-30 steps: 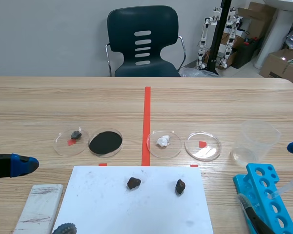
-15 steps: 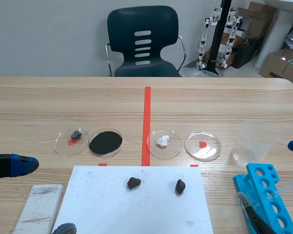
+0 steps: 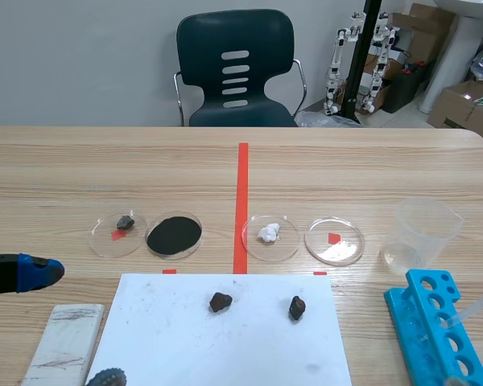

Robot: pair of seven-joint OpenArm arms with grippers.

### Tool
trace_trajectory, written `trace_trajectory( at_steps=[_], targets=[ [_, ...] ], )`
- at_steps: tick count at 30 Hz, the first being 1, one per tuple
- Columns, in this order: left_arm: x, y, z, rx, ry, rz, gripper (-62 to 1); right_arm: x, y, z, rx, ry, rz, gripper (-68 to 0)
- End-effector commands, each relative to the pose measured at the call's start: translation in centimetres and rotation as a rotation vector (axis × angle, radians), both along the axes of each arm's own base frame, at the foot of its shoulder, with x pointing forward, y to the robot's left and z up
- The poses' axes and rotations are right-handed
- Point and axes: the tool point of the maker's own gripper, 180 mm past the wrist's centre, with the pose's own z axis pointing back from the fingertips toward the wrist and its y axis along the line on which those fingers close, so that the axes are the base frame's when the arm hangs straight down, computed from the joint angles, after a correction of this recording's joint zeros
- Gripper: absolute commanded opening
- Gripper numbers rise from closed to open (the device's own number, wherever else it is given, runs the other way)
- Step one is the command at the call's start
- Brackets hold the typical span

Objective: Pick up the dropper by the top with the right hand

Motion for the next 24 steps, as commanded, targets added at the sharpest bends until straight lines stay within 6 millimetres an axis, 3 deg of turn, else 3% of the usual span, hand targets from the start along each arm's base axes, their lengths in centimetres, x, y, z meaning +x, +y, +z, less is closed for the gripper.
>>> trace_trajectory(
  at_steps=[1, 11, 17, 24],
  targets=[
    [0.2, -0.1, 0.5, -0.018, -0.012, 0.006, 1.4, 0.5, -0.9, 0.3, 0.015, -0.040, -0.028, -5.2],
    [0.2, -0.1, 0.5, -0.018, -0.012, 0.006, 1.4, 0.6, -5.0, -3.1, 0.119, -0.030, -0.135, -5.2],
    [0.2, -0.1, 0.5, -0.018, -0.012, 0.006, 1.4, 1.5, -7.2, -3.2, 0.202, -0.085, -0.210, -5.2],
    [0.2, -0.1, 0.5, -0.018, -0.012, 0.006, 1.4, 3.0, -7.8, -4.0, 0.223, -0.105, -0.241, -5.2]
  ],
)
